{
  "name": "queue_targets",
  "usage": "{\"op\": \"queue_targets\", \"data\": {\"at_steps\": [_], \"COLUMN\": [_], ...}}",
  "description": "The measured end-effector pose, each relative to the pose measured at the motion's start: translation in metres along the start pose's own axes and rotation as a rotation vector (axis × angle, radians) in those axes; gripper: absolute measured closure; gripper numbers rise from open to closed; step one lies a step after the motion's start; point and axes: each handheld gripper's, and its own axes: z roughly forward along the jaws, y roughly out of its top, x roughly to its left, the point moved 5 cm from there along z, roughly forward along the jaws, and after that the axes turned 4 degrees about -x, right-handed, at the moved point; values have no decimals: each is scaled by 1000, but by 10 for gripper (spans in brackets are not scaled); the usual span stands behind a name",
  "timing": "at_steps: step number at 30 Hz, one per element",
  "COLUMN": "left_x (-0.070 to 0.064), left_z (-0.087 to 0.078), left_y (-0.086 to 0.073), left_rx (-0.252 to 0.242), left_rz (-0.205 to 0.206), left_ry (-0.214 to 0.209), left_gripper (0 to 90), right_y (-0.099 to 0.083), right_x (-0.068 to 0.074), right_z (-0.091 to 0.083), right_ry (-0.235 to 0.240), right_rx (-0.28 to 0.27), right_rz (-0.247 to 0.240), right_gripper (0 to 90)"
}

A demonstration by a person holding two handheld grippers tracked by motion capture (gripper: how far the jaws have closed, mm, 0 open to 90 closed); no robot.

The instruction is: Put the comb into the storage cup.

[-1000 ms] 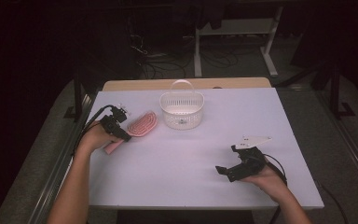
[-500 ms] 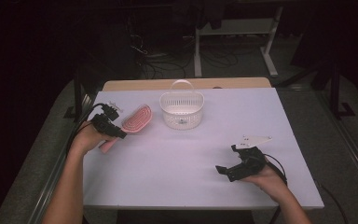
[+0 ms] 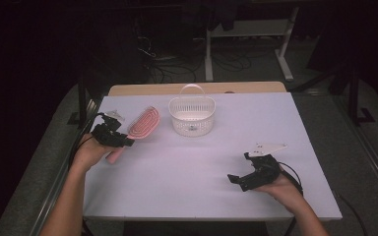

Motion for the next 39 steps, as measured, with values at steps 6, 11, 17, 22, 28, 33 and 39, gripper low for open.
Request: {"op": "queue_targets", "data": {"at_steps": [6,11,17,22,28,33,39], "left_x": [-10,-21,-34,-48,-64,-76,-92], "left_z": [2,2,-2,-4,-2,2,10], "left_y": [-3,-3,0,3,11,16,20], "left_rx": [-47,-84,-142,-184,-216,-245,-262], "left_rz": [6,15,22,42,68,88,107], "left_ry": [-24,-21,-25,-34,-55,-72,-93], "left_gripper": [707,707,707,707,707,706,707], "right_y": [0,0,1,1,1,1,2], "right_x": [0,0,0,-1,-1,-1,-1], "right_z": [0,-1,-2,-2,-2,-2,-3], "right_ry": [0,-1,-2,-3,-1,-1,0], "right_rx": [-1,-4,-9,-10,-14,-18,-25], "right_rz": [3,2,9,11,9,9,12], "right_gripper": [0,0,0,0,0,0,0]}}
